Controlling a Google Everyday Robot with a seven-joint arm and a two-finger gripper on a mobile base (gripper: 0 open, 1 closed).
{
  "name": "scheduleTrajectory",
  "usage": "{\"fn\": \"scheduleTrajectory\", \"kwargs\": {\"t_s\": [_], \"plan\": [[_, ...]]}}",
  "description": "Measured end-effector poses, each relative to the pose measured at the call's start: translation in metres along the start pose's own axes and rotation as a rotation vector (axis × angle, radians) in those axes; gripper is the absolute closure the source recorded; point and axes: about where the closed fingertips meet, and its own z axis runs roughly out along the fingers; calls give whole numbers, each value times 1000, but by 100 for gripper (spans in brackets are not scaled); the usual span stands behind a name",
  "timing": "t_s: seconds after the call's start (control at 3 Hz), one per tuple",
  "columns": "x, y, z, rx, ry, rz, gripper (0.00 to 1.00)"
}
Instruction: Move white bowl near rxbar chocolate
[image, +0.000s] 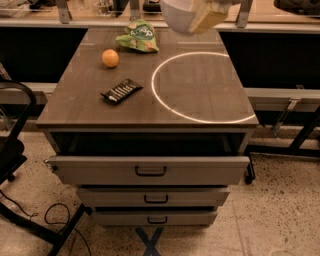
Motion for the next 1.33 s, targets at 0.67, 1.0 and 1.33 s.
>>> {"fn": "scheduleTrajectory", "kwargs": {"t_s": [0.67,1.0,1.33], "plan": [[-6,121,91,-206,-6,-49,100],[4,156,136,-300,57,-65,100],[6,157,148,-305,82,-75,100]]}}
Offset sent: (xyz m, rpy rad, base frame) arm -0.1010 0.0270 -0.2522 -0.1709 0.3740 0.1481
